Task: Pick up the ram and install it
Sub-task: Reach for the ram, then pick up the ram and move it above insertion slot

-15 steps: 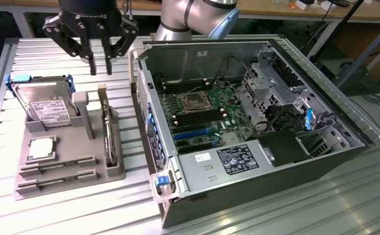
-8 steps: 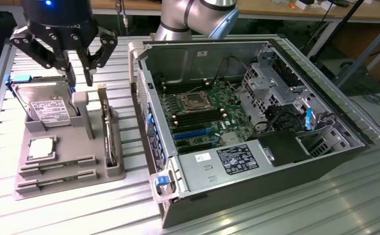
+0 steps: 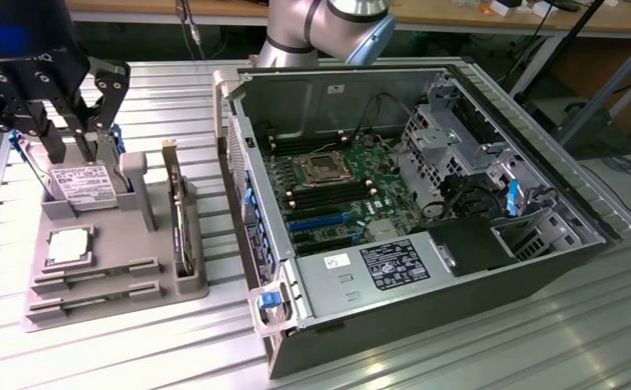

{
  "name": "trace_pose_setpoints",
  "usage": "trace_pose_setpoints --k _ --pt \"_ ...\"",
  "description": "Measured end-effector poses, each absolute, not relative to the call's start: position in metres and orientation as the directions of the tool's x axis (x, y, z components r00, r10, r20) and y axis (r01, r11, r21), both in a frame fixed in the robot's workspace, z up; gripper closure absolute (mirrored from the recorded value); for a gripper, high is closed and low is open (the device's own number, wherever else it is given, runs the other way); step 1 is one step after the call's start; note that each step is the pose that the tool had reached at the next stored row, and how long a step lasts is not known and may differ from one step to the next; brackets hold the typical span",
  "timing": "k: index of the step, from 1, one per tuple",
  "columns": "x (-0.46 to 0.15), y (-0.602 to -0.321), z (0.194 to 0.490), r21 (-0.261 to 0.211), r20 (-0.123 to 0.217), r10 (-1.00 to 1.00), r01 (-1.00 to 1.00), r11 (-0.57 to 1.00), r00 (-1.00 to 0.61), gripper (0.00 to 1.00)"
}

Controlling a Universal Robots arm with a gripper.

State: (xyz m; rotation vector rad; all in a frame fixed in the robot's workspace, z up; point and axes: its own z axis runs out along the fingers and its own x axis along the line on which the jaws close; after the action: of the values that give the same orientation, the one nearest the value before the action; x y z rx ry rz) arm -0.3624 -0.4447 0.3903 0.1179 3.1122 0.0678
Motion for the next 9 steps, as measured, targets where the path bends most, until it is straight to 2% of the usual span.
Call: trace_pose_setpoints --k 9 --pt "-0.3624 -0.4447 0.3903 0.044 -0.025 0.076 0.075 0.996 -0.997 0.67"
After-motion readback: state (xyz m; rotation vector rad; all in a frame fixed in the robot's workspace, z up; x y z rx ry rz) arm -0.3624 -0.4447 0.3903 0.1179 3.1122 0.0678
